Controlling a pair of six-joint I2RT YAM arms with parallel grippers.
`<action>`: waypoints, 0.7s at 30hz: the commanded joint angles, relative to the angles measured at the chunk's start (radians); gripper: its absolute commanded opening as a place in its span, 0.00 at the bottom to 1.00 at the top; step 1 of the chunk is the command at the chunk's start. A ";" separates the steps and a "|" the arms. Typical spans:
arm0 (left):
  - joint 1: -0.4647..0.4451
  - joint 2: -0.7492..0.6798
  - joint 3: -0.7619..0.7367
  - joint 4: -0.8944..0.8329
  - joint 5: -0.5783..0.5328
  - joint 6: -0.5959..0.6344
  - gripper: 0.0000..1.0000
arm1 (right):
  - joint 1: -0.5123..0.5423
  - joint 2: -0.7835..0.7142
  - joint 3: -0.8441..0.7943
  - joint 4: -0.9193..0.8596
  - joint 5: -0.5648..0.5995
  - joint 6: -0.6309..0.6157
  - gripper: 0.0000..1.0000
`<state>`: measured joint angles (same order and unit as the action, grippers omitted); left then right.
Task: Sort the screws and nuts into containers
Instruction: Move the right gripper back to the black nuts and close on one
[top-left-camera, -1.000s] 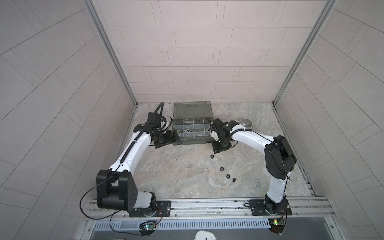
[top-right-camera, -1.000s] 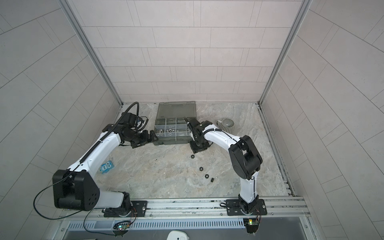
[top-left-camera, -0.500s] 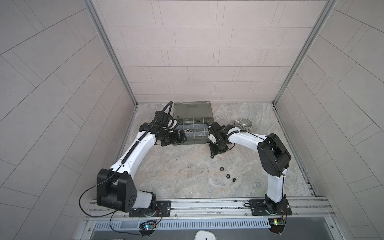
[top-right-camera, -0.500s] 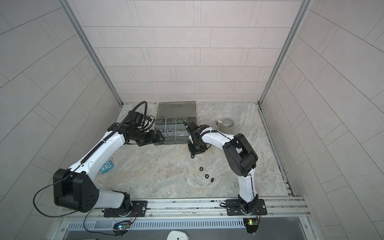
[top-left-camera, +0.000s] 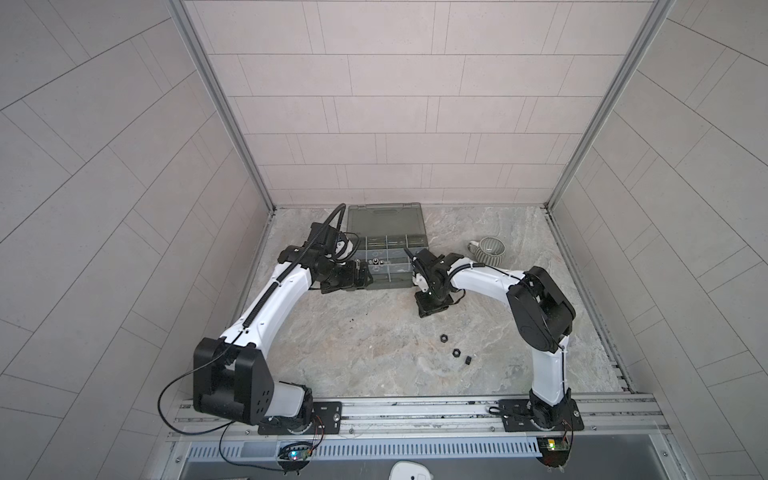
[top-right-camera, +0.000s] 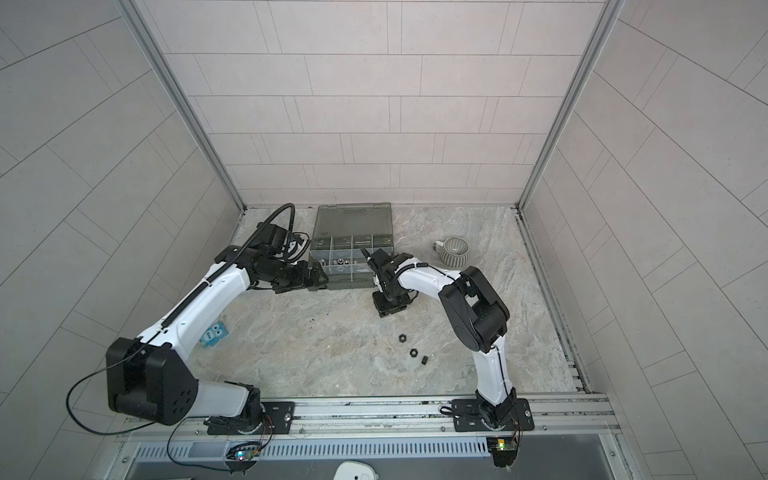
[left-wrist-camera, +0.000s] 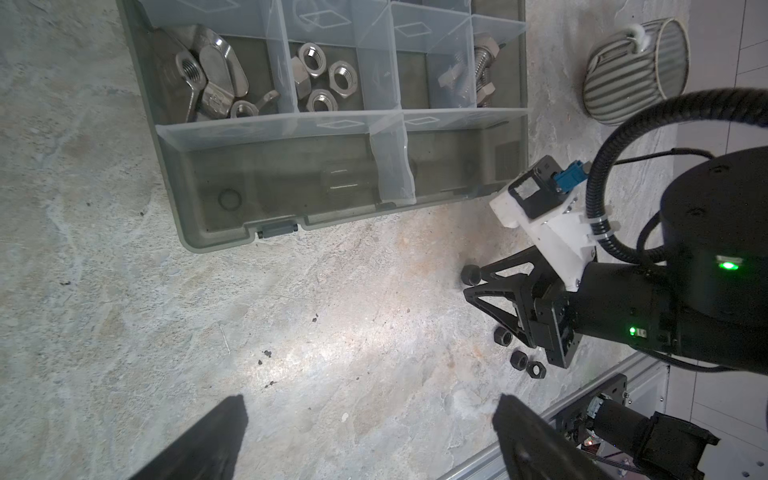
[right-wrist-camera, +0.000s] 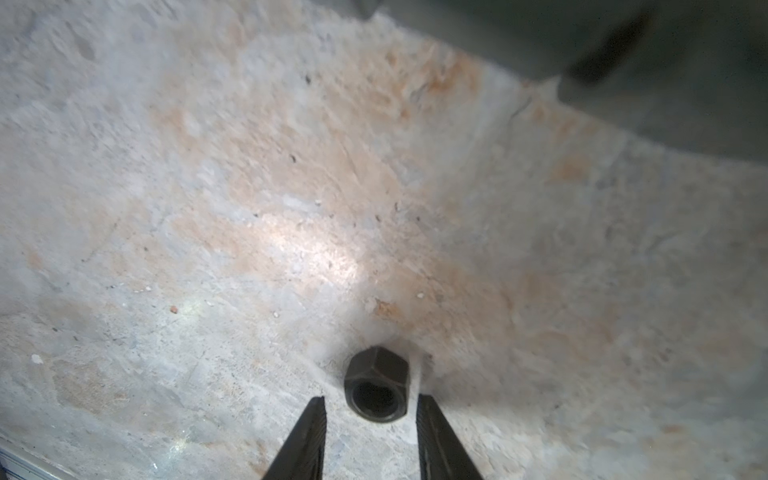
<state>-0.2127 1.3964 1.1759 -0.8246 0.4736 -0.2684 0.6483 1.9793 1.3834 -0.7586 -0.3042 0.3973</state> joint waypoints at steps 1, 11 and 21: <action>-0.001 -0.033 -0.015 -0.026 -0.017 0.013 1.00 | 0.005 0.025 0.012 -0.011 0.005 0.004 0.34; -0.001 -0.052 -0.027 -0.034 -0.031 0.011 1.00 | 0.005 0.049 0.024 -0.006 0.008 -0.002 0.35; -0.001 -0.053 -0.022 -0.033 -0.039 0.012 1.00 | 0.005 0.083 0.070 -0.026 0.015 -0.016 0.34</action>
<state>-0.2127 1.3663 1.1587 -0.8421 0.4446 -0.2684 0.6483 2.0220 1.4387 -0.7708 -0.3092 0.3950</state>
